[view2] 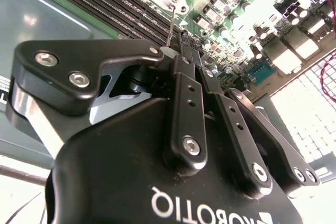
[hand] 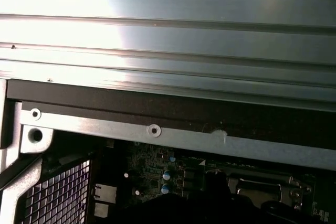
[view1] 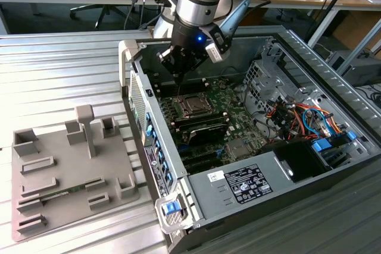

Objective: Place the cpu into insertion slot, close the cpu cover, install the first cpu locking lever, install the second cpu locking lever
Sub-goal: 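Install the first cpu locking lever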

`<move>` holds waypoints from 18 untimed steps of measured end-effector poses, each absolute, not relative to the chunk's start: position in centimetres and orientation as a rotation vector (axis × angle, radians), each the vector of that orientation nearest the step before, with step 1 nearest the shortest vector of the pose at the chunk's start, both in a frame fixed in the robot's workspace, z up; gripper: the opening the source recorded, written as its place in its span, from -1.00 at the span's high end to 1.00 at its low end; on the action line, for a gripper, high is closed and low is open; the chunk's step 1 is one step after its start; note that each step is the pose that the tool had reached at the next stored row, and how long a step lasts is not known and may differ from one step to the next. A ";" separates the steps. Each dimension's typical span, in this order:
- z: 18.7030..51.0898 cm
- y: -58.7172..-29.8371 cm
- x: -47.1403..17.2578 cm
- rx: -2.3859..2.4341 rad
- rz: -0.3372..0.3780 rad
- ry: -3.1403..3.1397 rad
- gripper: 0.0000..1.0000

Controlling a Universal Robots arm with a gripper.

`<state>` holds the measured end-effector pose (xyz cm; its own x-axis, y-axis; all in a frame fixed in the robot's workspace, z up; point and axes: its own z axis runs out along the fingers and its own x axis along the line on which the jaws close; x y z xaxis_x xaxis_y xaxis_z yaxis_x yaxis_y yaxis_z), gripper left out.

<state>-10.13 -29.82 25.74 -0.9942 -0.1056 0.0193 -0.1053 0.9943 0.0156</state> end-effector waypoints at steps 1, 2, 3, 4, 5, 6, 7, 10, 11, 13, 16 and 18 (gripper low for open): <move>25.7 -29.8 -10.1 0.165 -0.023 -3.117 0.79; 25.7 -29.8 -10.0 0.165 -0.023 -3.117 0.79; 25.7 -29.8 -9.9 0.165 -0.023 -3.117 0.79; 25.7 -29.8 -9.9 0.165 -0.023 -3.116 0.79; 25.7 -29.8 -9.9 0.165 -0.022 -3.116 0.79; 25.7 -29.8 -9.9 0.165 -0.023 -3.116 0.79; 25.7 -29.8 -9.8 0.165 -0.023 -3.116 0.79; 25.6 -29.8 -9.7 0.165 -0.023 -3.116 0.79; 25.6 -29.8 -9.6 0.165 -0.023 -3.116 0.79; 25.5 -29.8 -9.5 0.165 -0.023 -3.115 0.79; 25.3 -29.8 -9.5 0.165 -0.023 -3.114 0.79; 25.1 -29.8 -9.4 0.165 -0.023 -3.113 0.79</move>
